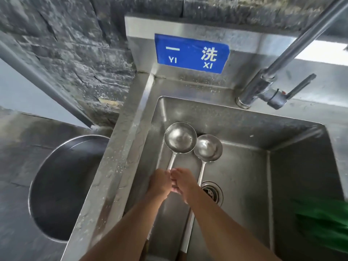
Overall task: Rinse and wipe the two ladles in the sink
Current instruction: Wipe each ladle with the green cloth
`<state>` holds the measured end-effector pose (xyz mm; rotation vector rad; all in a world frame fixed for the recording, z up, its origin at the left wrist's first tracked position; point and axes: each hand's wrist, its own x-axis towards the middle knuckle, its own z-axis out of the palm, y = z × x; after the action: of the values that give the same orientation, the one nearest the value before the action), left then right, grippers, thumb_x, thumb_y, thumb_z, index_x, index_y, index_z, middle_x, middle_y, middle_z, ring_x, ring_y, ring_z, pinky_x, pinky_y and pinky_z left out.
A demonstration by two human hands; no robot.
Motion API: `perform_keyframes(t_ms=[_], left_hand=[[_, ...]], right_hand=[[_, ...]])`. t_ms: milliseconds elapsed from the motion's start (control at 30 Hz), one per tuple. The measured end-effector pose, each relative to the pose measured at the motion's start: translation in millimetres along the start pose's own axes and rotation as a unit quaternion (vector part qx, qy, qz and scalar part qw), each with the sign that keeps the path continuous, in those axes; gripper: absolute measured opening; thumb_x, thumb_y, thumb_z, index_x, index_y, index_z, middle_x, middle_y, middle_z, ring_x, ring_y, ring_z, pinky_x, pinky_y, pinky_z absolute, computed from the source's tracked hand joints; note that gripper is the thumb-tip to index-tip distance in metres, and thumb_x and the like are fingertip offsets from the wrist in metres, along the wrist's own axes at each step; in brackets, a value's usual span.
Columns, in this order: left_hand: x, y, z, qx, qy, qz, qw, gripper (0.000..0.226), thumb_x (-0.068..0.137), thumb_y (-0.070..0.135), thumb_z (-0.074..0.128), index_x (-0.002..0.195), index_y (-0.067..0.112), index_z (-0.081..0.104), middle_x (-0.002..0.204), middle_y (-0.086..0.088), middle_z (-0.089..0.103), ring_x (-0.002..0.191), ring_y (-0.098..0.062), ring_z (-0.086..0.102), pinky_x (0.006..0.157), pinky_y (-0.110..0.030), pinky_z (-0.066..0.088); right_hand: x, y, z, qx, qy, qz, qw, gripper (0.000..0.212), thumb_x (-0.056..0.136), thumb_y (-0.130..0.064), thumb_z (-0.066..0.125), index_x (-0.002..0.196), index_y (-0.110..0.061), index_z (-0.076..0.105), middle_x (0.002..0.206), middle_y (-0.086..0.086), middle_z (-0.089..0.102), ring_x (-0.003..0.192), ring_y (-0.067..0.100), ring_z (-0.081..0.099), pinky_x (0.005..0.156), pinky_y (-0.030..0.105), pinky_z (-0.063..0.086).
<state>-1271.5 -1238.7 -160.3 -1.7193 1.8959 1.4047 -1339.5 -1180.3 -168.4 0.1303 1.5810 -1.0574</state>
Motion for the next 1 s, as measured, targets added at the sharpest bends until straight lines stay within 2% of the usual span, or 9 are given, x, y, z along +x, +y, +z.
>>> perform_keyframes(t_ms=[133,233,367,433,533,700,833,867,1000], left_hand=[[-46,13,-18,0.088,0.004,0.067,0.994,0.039,0.103,0.027,0.04,0.104,-0.001,0.067,0.102,-0.02,0.071,0.095,-0.036,0.068,0.07,-0.03,0.05],[-75,22,-31,0.117,0.005,0.123,0.985,0.04,0.101,0.037,0.043,0.091,0.006,0.066,0.089,-0.016,0.073,0.081,-0.037,0.07,0.066,-0.041,0.055],[-117,44,-53,0.133,0.002,0.197,0.971,0.021,0.095,0.032,0.055,0.087,0.016,0.063,0.078,-0.008,0.071,0.07,-0.028,0.069,0.061,-0.037,0.057],[-136,58,-60,0.145,0.005,0.248,0.958,0.015,0.093,0.033,0.06,0.087,0.02,0.064,0.076,-0.001,0.068,0.064,-0.018,0.063,0.054,-0.028,0.047],[-165,77,-65,0.151,-0.005,0.307,0.94,0.014,0.09,0.038,0.064,0.083,0.027,0.06,0.07,0.008,0.062,0.059,-0.007,0.055,0.05,-0.023,0.036],[-196,90,-57,0.162,-0.013,0.377,0.912,0.016,0.086,0.04,0.068,0.084,0.026,0.063,0.066,0.008,0.058,0.063,-0.013,0.056,0.052,-0.024,0.034],[-209,94,-38,0.185,-0.003,0.402,0.897,0.015,0.086,0.036,0.07,0.087,0.021,0.068,0.068,0.007,0.063,0.065,-0.013,0.059,0.054,-0.023,0.036],[-211,95,-31,0.184,-0.001,0.404,0.896,0.015,0.086,0.036,0.071,0.087,0.02,0.069,0.067,0.007,0.062,0.063,-0.012,0.058,0.055,-0.022,0.036],[-225,103,-2,0.169,-0.022,0.397,0.902,0.014,0.087,0.028,0.071,0.077,0.023,0.063,0.057,0.009,0.055,0.051,-0.001,0.047,0.049,-0.013,0.031]], right_hand=[[-45,-12,-6,0.083,-0.002,0.009,0.997,0.03,0.096,-0.004,0.046,0.069,-0.013,0.055,0.056,0.001,0.054,0.039,0.007,0.049,0.041,0.017,0.043],[-84,-26,-18,0.155,-0.007,-0.003,0.988,0.03,0.096,-0.002,0.047,0.068,-0.01,0.054,0.05,0.001,0.054,0.038,0.009,0.048,0.04,0.021,0.04],[-140,-51,-37,0.213,-0.012,-0.044,0.976,0.02,0.095,0.005,0.045,0.08,-0.003,0.056,0.067,0.011,0.058,0.055,0.02,0.053,0.053,0.028,0.045],[-165,-59,-50,0.212,0.008,-0.068,0.975,0.011,0.095,0.003,0.051,0.099,0.003,0.061,0.084,0.016,0.069,0.07,0.026,0.066,0.064,0.033,0.055],[-199,-64,-70,0.22,0.038,-0.105,0.969,0.02,0.094,0.002,0.053,0.112,0.003,0.062,0.095,0.018,0.074,0.086,0.031,0.072,0.076,0.038,0.059],[-239,-54,-96,0.219,0.063,-0.119,0.966,0.021,0.095,0.002,0.049,0.11,-0.001,0.063,0.092,0.015,0.076,0.081,0.028,0.074,0.073,0.036,0.058],[-257,-45,-125,0.236,0.047,-0.097,0.966,0.036,0.098,-0.004,0.035,0.129,0.003,0.053,0.123,0.019,0.067,0.112,0.034,0.066,0.101,0.045,0.048],[-259,-43,-134,0.23,0.044,-0.099,0.967,0.036,0.099,-0.003,0.034,0.129,0.004,0.052,0.126,0.021,0.064,0.109,0.034,0.066,0.099,0.043,0.048],[-265,-36,-165,0.159,0.064,-0.112,0.979,0.024,0.099,-0.004,0.04,0.102,-0.003,0.063,0.098,0.017,0.071,0.087,0.028,0.07,0.072,0.032,0.055]])
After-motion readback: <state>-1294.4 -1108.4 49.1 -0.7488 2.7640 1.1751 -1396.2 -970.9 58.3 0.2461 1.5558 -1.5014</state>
